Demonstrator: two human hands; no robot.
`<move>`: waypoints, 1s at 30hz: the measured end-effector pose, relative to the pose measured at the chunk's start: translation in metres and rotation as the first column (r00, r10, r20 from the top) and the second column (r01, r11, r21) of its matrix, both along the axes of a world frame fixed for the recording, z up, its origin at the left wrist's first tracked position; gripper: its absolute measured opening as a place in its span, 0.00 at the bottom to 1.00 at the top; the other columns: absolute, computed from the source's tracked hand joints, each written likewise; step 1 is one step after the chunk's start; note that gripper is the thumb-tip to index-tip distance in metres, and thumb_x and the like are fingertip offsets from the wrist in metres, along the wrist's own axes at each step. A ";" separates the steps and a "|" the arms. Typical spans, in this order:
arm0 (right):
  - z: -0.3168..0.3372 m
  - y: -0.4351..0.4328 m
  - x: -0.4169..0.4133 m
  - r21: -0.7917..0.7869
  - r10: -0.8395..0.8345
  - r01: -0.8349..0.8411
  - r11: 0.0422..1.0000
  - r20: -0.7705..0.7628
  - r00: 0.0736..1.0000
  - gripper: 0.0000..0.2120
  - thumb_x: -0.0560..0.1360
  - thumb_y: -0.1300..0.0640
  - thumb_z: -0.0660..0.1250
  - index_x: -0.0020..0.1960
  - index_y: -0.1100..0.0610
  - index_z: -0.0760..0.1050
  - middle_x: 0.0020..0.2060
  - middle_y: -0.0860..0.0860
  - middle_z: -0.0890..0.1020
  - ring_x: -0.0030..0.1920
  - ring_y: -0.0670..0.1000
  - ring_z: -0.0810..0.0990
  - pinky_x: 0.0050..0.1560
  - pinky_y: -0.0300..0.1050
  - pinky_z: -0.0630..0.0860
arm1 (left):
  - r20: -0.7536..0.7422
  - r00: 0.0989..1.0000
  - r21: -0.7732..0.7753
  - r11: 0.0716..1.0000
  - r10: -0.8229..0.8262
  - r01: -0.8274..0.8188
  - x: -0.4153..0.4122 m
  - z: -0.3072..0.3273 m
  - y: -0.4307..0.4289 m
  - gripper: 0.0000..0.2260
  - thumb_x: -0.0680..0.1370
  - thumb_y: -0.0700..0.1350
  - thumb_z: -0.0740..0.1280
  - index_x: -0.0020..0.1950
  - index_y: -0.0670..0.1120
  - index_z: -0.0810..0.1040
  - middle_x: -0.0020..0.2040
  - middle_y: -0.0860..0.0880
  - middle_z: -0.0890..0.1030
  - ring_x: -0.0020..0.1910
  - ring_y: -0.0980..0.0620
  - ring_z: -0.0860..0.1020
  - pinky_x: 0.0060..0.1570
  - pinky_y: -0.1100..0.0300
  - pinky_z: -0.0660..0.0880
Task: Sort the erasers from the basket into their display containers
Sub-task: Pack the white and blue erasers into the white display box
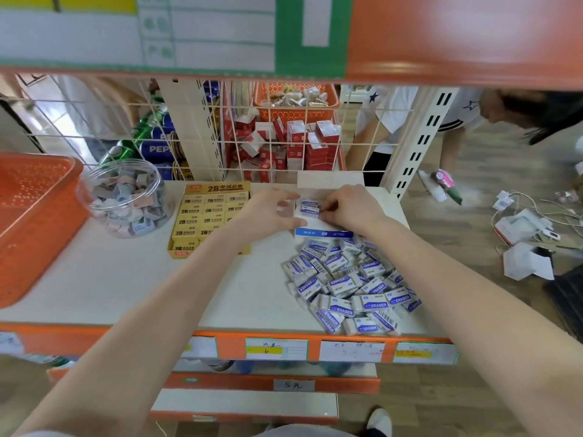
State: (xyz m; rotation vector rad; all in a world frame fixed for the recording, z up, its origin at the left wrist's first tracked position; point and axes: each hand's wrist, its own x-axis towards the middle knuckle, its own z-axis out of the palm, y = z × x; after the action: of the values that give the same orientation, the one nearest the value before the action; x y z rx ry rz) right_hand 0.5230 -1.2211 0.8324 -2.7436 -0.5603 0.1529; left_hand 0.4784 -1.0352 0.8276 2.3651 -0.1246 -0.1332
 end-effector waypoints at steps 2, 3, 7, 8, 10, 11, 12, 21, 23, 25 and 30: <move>0.001 0.000 -0.001 -0.009 0.005 -0.005 1.000 -0.002 1.000 0.05 0.72 0.52 0.69 0.44 0.51 0.83 0.44 0.48 0.84 0.46 0.50 0.79 0.51 0.47 0.76 | -0.004 1.000 -0.007 1.000 -0.001 0.001 0.000 -0.001 0.000 0.26 0.71 0.52 0.74 0.68 0.50 0.73 0.66 0.52 0.74 0.60 0.55 0.75 0.58 0.60 0.73; 0.002 0.001 -0.001 -0.010 0.006 -0.006 1.000 -0.008 1.000 0.06 0.73 0.52 0.68 0.44 0.51 0.83 0.45 0.48 0.84 0.46 0.50 0.79 0.51 0.47 0.76 | 0.001 1.000 0.003 1.000 -0.004 0.004 0.000 -0.002 0.000 0.25 0.72 0.52 0.73 0.67 0.50 0.73 0.66 0.52 0.74 0.59 0.56 0.75 0.58 0.61 0.73; 0.003 -0.002 -0.003 -0.010 0.038 -0.038 0.999 -0.030 0.999 0.09 0.74 0.56 0.64 0.47 0.54 0.83 0.47 0.49 0.84 0.47 0.50 0.79 0.51 0.43 0.74 | 0.018 1.000 0.052 0.998 -0.018 0.017 0.001 0.000 0.000 0.22 0.72 0.52 0.73 0.65 0.52 0.75 0.66 0.53 0.74 0.60 0.55 0.74 0.58 0.60 0.71; 0.003 -0.003 -0.004 0.000 0.033 -0.033 0.999 -0.016 0.999 0.10 0.75 0.58 0.63 0.47 0.57 0.83 0.46 0.50 0.84 0.46 0.51 0.79 0.47 0.40 0.73 | 0.040 0.999 0.077 0.997 -0.025 0.022 0.001 0.001 -0.001 0.21 0.73 0.51 0.72 0.65 0.52 0.75 0.67 0.52 0.72 0.60 0.55 0.73 0.58 0.59 0.71; 0.008 -0.010 -0.007 0.053 0.004 -0.006 0.999 0.038 0.999 0.11 0.75 0.59 0.62 0.46 0.60 0.83 0.44 0.51 0.85 0.43 0.51 0.79 0.39 0.36 0.68 | 0.132 0.991 0.107 0.994 -0.033 0.019 -0.001 0.003 -0.003 0.17 0.74 0.50 0.70 0.62 0.53 0.76 0.65 0.54 0.71 0.58 0.57 0.71 0.57 0.61 0.66; 0.011 -0.014 -0.010 0.096 -0.005 -0.001 0.995 0.053 0.999 0.10 0.76 0.60 0.62 0.48 0.58 0.83 0.45 0.49 0.84 0.44 0.48 0.79 0.39 0.33 0.66 | 0.181 0.983 0.107 0.994 -0.037 0.017 -0.003 0.006 -0.006 0.15 0.75 0.50 0.70 0.61 0.54 0.76 0.63 0.55 0.71 0.56 0.59 0.70 0.55 0.63 0.65; 0.015 -0.020 -0.012 0.138 0.000 -0.008 0.990 0.056 0.998 0.10 0.76 0.60 0.63 0.51 0.56 0.83 0.47 0.47 0.84 0.46 0.46 0.78 0.42 0.29 0.64 | 0.218 0.975 0.099 0.995 -0.050 0.029 -0.006 0.010 -0.008 0.13 0.75 0.50 0.70 0.59 0.55 0.77 0.59 0.57 0.72 0.53 0.61 0.71 0.53 0.65 0.65; 0.026 -0.070 -0.031 0.252 0.059 -0.061 0.966 0.017 0.998 0.09 0.73 0.61 0.68 0.49 0.50 0.83 0.41 0.41 0.81 0.44 0.44 0.80 0.49 0.33 0.73 | 0.117 0.918 0.284 0.899 -0.379 0.335 -0.024 0.019 -0.053 0.13 0.75 0.50 0.70 0.59 0.51 0.80 0.56 0.55 0.80 0.54 0.58 0.76 0.55 0.65 0.71; 0.024 -0.077 -0.034 0.269 0.032 -0.035 0.962 0.014 0.999 0.09 0.73 0.61 0.68 0.49 0.51 0.83 0.41 0.42 0.82 0.43 0.41 0.79 0.48 0.31 0.72 | 0.094 0.919 0.346 0.879 -0.382 0.330 -0.023 0.014 -0.063 0.14 0.75 0.53 0.69 0.60 0.53 0.79 0.59 0.55 0.77 0.58 0.55 0.73 0.59 0.57 0.71; 0.021 -0.082 -0.039 0.266 0.040 -0.038 0.963 -0.004 0.999 0.08 0.73 0.61 0.68 0.47 0.52 0.84 0.41 0.43 0.83 0.40 0.35 0.78 0.44 0.24 0.69 | 0.076 0.925 0.372 0.871 -0.372 0.319 -0.024 0.012 -0.070 0.14 0.75 0.54 0.69 0.60 0.55 0.79 0.57 0.53 0.74 0.58 0.54 0.71 0.59 0.53 0.70; 0.009 -0.092 -0.051 0.244 0.071 -0.063 0.968 -0.022 0.997 0.09 0.72 0.64 0.69 0.46 0.52 0.84 0.40 0.47 0.83 0.39 0.40 0.78 0.41 0.25 0.69 | 0.089 0.932 0.408 0.867 -0.350 0.287 -0.023 0.009 -0.080 0.13 0.75 0.54 0.68 0.57 0.53 0.81 0.52 0.51 0.72 0.57 0.51 0.69 0.57 0.49 0.71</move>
State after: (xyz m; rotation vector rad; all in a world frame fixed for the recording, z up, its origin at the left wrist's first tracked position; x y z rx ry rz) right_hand 0.4724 -1.3127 0.8411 -2.4822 -0.6202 0.1321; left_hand 0.4550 -1.1150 0.8364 2.7348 -0.6250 -0.1359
